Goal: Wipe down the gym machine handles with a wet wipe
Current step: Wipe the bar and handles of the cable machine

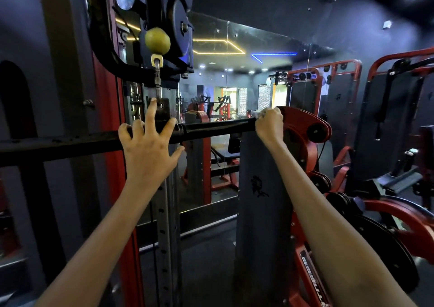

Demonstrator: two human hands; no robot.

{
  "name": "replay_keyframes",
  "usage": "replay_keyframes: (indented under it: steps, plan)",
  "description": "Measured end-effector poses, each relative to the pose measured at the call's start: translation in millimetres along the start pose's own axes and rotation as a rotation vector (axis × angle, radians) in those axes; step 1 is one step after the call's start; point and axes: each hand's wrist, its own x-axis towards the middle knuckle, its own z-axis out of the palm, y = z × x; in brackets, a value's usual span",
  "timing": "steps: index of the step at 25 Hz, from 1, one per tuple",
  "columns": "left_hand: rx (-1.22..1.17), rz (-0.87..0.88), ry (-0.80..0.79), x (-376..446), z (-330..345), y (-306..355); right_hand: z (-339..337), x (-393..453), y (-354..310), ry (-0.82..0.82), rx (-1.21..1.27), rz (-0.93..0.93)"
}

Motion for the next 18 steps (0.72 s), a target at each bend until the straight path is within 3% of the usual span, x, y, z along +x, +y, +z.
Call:
replay_keyframes:
  steps: [4,10,18]
  plan:
    - [0.016,0.008,0.007,-1,0,-4,16,-1,-22,-0.197,-0.082,-0.053]
    - [0.044,0.024,0.012,0,-2,-9,36,-36,-67,-0.284,-0.104,-0.215]
    - [-0.019,0.018,0.049,-2,-1,-4,39,-96,-103,-0.203,0.091,-0.537]
